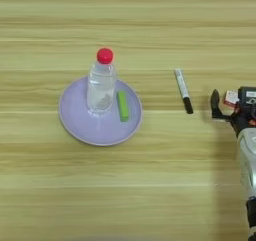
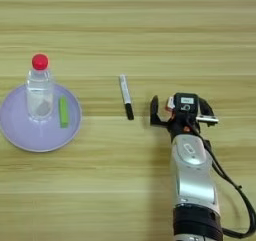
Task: Move the objects on the table
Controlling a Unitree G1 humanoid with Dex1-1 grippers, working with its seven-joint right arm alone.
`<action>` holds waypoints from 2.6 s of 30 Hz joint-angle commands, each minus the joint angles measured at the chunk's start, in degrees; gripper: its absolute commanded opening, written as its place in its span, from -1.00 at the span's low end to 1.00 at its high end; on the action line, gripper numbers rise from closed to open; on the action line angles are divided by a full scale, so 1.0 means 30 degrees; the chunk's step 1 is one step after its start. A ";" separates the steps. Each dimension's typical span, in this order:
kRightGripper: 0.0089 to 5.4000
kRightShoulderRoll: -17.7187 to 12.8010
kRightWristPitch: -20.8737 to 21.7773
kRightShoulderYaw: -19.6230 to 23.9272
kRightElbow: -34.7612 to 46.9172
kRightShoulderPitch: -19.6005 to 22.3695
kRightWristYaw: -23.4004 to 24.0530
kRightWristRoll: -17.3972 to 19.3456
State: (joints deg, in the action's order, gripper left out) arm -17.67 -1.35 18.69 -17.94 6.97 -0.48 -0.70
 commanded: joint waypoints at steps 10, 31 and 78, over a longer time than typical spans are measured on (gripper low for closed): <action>0.98 -0.1397 0.2245 0.0706 -0.2715 0.2280 0.0224 0.0762; 0.98 -0.1441 0.3179 0.1024 -0.7816 0.4769 -0.3346 0.3749; 0.47 0.1122 -0.1811 -0.2364 0.2461 -0.1100 -0.3391 0.3399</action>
State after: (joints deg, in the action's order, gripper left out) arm -13.58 -6.12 11.98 -13.47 2.73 -10.65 10.01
